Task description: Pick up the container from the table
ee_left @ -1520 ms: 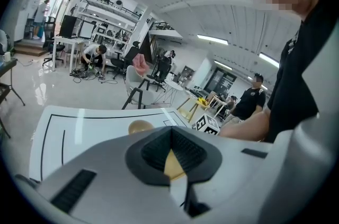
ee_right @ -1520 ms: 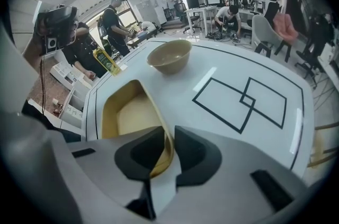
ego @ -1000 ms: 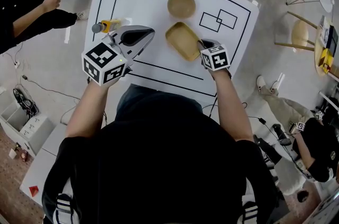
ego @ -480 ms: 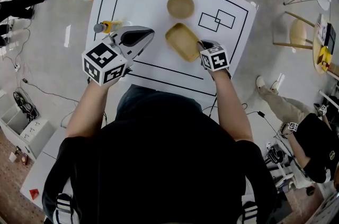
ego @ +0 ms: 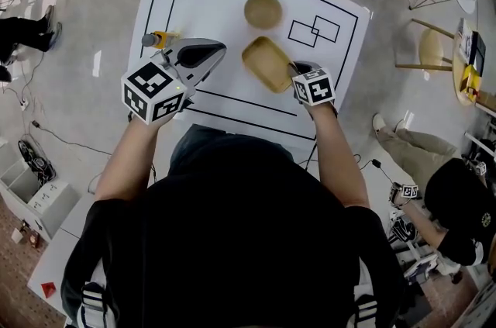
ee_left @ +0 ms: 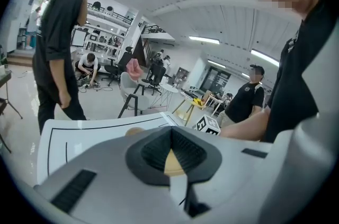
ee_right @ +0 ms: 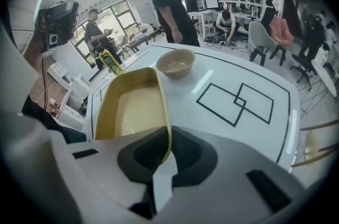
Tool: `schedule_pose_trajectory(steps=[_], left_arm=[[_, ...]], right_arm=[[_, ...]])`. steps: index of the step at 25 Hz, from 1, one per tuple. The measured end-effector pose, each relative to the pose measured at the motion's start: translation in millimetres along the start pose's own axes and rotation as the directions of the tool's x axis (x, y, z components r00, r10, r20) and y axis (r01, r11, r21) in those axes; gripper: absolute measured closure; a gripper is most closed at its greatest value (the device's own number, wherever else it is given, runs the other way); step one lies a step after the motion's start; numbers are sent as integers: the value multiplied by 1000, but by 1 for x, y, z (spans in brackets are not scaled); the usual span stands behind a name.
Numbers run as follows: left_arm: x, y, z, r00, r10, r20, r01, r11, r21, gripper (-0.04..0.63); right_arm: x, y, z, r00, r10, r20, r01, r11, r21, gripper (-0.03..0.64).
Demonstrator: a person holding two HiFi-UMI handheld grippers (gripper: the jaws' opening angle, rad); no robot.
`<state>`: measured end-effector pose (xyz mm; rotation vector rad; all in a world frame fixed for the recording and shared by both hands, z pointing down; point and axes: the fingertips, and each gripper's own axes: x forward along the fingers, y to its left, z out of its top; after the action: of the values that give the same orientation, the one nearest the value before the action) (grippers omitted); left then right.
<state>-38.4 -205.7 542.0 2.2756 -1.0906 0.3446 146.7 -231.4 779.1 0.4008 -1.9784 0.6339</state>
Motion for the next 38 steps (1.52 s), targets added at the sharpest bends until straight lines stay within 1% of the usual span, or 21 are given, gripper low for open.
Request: schedule_pose_trajectory(steps=[12,19,30,38], left_arm=[[-19,-17,13,1000,-13,15,12,998,57,588],[-34,-23,21,999,-10,31,7,996,90,588],[-53,-37,31,999,-21,45,15,991,133,588],[-64,-45,37,998,-33,56,24,987,162,588]], right_arm=[[-26,14,7,999,-23,26,23,1000,-15,600],[-42,16,5,998,-50,43,50,999,-4,600],[-67,25,17,992,-89,86,90,996,0,600],[-81,32,18,989,-104,105,103,995,9,600]])
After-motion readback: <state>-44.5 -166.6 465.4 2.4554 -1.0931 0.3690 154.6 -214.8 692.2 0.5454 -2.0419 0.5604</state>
